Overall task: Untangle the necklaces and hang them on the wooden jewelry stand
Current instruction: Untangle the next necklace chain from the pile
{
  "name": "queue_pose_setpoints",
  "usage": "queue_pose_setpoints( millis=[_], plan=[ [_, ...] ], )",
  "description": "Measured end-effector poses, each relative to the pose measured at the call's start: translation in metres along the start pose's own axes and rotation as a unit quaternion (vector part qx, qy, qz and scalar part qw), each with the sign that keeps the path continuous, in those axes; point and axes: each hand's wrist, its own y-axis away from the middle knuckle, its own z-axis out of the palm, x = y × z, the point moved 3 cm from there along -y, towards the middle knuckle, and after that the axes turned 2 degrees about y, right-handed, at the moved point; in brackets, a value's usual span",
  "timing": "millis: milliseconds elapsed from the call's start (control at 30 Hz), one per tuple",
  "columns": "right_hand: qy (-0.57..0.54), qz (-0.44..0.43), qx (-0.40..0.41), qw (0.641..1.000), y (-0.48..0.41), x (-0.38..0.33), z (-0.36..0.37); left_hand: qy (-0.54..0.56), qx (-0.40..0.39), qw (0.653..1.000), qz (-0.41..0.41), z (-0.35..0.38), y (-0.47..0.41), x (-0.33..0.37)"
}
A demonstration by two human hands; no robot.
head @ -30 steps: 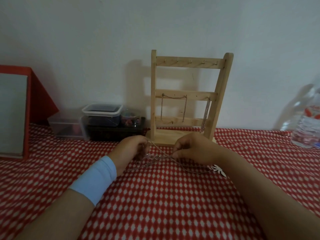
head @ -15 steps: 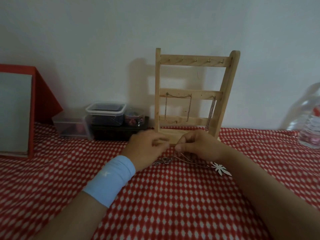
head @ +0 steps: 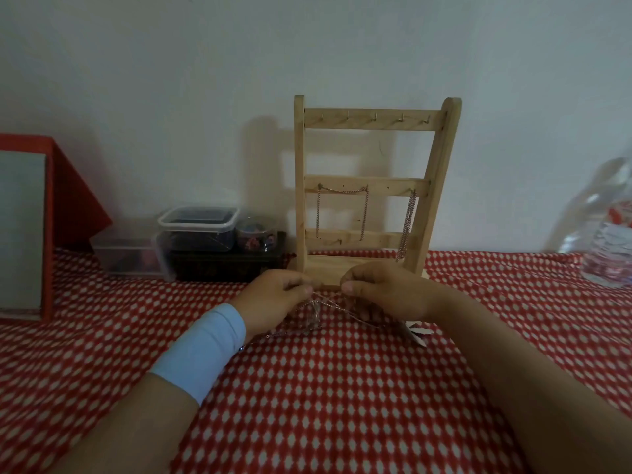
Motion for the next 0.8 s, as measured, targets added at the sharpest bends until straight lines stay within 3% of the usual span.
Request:
queue_pose_setpoints(
  millis=[100,267,400,567,667,800],
  plan=[
    [0.016,0.005,-0.027,1.000,0.002,0.000,-0.001,-0.104,0.011,0.994,0.007,-0.006,-0.002,-0.006],
    [-0.036,-0.002,0.002,0.999,0.001,0.001,0.000,-0.126,0.058,0.990,-0.025,-0.007,-0.006,-0.015],
    [-0.151,-0.041,0.032,0.987,0.005,-0.004,-0.003,-0.126,0.075,0.989,-0.027,-0.004,-0.005,-0.016],
    [-0.366,-0.073,-0.010,0.928,0.002,-0.009,0.003,-0.117,0.092,0.988,-0.033,-0.005,-0.005,-0.017],
    [-0.370,-0.079,-0.030,0.925,0.006,-0.011,-0.002,-0.134,0.109,0.984,-0.039,-0.010,-0.002,-0.019],
    [-0.277,-0.039,-0.068,0.958,0.011,-0.016,-0.007,-0.198,0.110,0.973,-0.045,-0.020,0.004,-0.025]
  ],
)
